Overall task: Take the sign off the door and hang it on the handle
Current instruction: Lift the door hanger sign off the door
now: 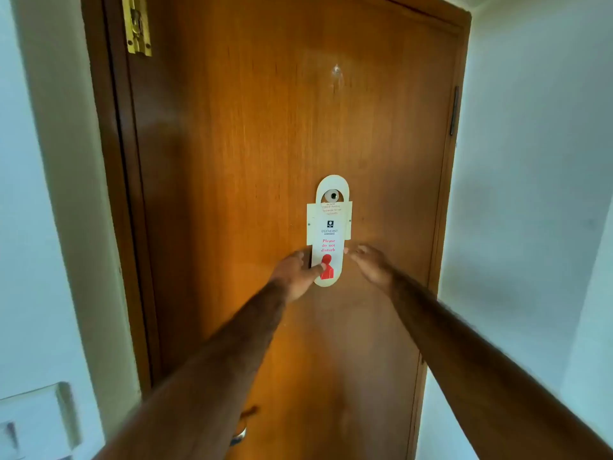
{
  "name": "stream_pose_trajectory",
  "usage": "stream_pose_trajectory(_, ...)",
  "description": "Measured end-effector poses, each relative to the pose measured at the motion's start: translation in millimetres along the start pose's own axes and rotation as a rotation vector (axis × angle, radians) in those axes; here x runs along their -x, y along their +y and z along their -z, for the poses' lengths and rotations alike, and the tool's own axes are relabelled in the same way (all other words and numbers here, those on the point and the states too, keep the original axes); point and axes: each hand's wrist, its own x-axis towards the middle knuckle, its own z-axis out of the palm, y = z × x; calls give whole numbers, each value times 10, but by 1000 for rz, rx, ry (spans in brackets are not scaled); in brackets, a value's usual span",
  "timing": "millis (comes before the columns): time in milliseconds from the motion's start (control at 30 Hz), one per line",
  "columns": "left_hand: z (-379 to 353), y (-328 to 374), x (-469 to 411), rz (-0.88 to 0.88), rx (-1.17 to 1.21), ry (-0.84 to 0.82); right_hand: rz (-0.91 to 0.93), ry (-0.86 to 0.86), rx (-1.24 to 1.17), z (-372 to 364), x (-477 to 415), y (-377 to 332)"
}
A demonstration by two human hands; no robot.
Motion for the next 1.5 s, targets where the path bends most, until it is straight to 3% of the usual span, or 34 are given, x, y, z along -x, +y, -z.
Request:
stream_pose_trajectory(200,-275,-73,-106,34,89,10,-91,-55,-140,-85,-217,145)
stream_pose_trajectory(567,-500,26,-298,77,98,151,-39,-55,-336,-211,-330,188)
stream_pose_trajectory(733,-521,66,-300,62,79,176,-11,-58,-320,-194,-336,161)
stream_pose_trajectory(1100,-228,225,-269,7,98,230,78,138,-215,146,-288,6)
stream_pose_trajectory(1500,413,295,-31,21,276,330,127,-78,-324,-148,216,-314)
